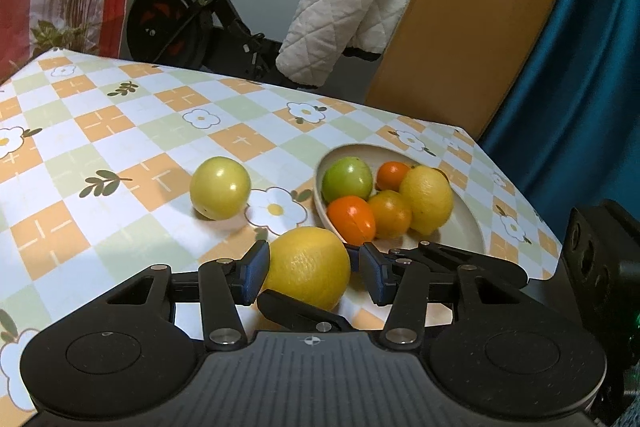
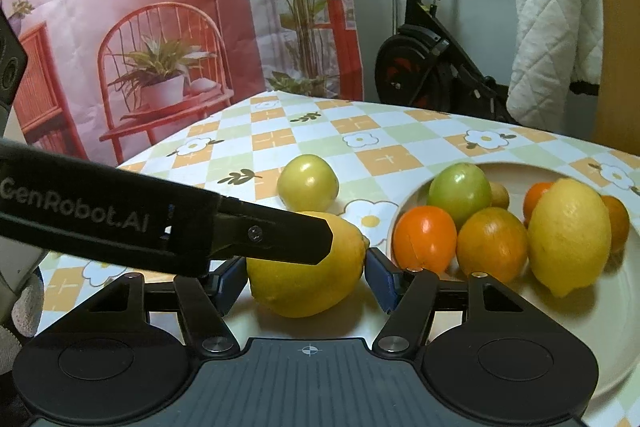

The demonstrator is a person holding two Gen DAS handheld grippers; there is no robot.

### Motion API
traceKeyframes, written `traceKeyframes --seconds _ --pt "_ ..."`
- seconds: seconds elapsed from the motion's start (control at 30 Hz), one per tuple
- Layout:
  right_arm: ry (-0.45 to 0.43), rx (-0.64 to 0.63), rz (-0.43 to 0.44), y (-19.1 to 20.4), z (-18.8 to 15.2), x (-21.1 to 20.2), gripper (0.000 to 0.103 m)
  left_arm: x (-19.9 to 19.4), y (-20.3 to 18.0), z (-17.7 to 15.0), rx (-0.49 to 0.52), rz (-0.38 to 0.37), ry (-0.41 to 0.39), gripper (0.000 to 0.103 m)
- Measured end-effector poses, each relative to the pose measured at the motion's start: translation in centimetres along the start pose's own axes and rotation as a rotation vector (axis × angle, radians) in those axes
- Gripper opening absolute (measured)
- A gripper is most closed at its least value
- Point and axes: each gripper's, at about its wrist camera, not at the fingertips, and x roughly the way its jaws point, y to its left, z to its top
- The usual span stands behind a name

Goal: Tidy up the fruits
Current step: 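Close the left tool on the large pale lemon and lift it, then carry the large pale lemon onto the plate and open the left tool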

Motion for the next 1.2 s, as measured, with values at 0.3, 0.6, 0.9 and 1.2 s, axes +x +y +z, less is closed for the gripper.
traceKeyframes --seconds 0.3,0.6,0.9,1.2 --pt "0.001 0.014 0.020 -0.4 -0.9 -1.5 0.059 0.0 -0.3 -1.1 -0.006 0.024 0.033 0.054" --pt "0.005 0.022 0.023 -0.3 -1.2 -2.0 0.059 -0.4 -0.8 -1.4 0.012 0.027 0.033 0.052" --pt "-0.042 0.035 0.010 -0.6 -1.4 -3.9 0.059 -1.3 -2.6 -1.1 0.061 0.030 0.001 0.050" --pt "-0.119 0.064 -0.019 -2.1 -0.7 -6.1 0.059 -1.3 -5.1 0.3 0.140 0.016 -0.033 0.050"
